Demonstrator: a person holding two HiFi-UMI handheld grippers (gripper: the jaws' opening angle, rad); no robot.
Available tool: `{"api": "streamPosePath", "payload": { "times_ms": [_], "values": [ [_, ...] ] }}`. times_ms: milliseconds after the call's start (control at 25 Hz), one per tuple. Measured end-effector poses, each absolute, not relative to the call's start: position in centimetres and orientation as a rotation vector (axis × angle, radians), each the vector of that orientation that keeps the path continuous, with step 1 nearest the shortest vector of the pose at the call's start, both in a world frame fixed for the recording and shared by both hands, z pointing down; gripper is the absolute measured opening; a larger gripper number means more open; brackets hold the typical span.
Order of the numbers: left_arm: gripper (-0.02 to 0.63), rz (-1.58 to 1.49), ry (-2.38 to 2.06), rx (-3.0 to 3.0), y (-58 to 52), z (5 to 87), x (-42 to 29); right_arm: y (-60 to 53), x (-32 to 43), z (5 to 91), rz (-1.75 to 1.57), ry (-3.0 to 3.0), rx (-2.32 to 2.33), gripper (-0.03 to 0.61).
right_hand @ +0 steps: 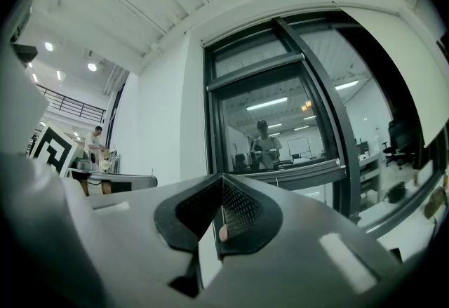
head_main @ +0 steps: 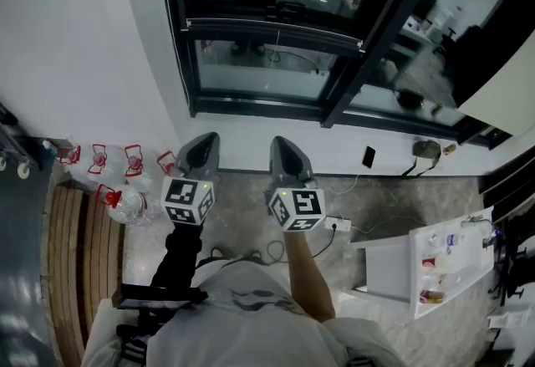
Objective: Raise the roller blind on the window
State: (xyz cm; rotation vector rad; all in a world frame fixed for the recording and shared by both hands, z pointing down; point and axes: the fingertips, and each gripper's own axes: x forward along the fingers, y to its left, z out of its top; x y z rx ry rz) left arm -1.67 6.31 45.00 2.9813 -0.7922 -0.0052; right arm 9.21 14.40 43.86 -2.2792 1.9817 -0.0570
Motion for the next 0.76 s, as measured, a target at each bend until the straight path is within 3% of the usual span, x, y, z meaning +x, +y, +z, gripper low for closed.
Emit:
{"api": "streamPosePath", "payload": {
  "times_ms": [760],
  "values": [
    [-0.002, 0.009, -0.805, 2.97, 5.67, 45.77, -1.32, 13.98, 10.11, 44.39, -0.072, 1.969, -2.277, -0.002]
  ]
}}
